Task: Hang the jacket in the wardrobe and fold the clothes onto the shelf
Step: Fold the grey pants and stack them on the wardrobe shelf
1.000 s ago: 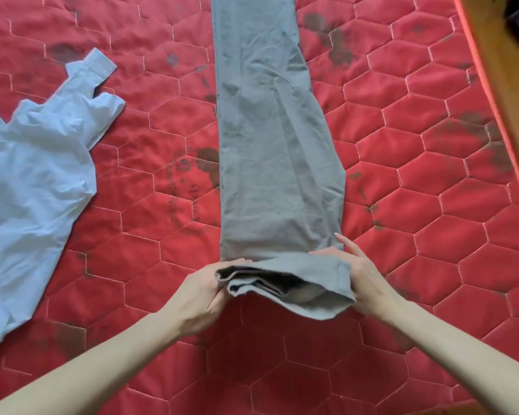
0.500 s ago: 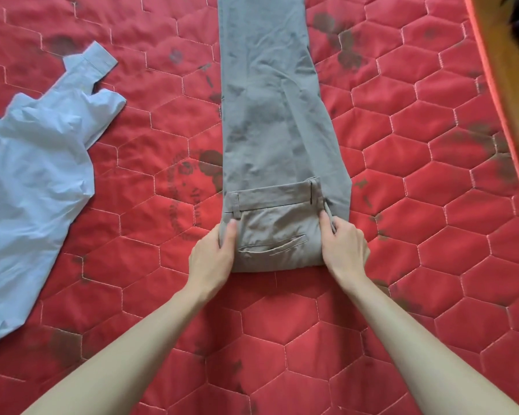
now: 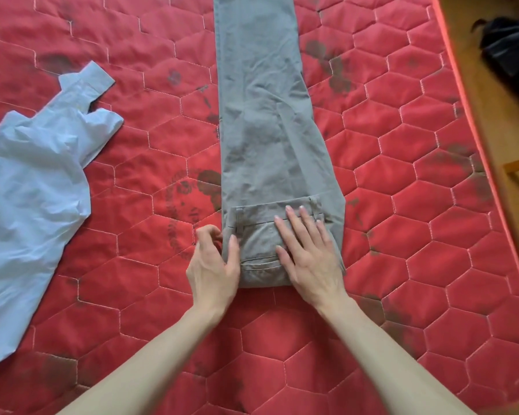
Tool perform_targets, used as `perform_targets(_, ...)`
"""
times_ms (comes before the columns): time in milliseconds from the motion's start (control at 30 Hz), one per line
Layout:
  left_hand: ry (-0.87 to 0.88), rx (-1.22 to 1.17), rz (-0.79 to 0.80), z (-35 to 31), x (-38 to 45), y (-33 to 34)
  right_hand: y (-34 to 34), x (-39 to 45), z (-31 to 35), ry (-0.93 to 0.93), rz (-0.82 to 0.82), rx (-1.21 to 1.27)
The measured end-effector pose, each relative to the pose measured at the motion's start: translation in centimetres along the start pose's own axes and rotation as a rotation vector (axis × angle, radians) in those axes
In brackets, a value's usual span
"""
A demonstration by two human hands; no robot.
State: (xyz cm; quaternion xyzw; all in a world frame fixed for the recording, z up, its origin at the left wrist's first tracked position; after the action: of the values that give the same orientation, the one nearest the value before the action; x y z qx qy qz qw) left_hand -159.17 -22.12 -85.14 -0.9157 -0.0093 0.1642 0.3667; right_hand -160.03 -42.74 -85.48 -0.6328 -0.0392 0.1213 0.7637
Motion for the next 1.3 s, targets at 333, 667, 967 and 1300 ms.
perform_targets(333,0.842,0.667,0.455,-0.6,-0.1,5.7,4.1,0.6,-1.3,0.272,0.153,-0.035)
perform_targets(667,0.948,0.609,0.659,0.5,1.5,3.3,1.6,-0.3,-5.5,-0.246,0.357,0.220)
perform_targets(967,1.144,0.929,0.517,1.6,3.5,0.4,-0.6,0.5,-12.2,-0.741,0.538,-0.112)
perform_targets(1300,0.997,0.894,0.699,0.6,5.1,0.3,0.2,5.2,-13.4,-0.772,0.394,-0.081)
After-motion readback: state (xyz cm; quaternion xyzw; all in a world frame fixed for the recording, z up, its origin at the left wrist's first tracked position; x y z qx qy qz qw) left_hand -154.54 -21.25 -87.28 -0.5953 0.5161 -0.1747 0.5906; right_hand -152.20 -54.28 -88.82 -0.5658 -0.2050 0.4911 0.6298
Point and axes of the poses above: each hand's wrist, its own x-axis towards the middle knuckle, its own y-axis out of the palm, z = x × y, the point moved 5 cm from there along x, towards the middle knuckle, and after that the axes turned 9 degrees about z, right-handed, at the moved point
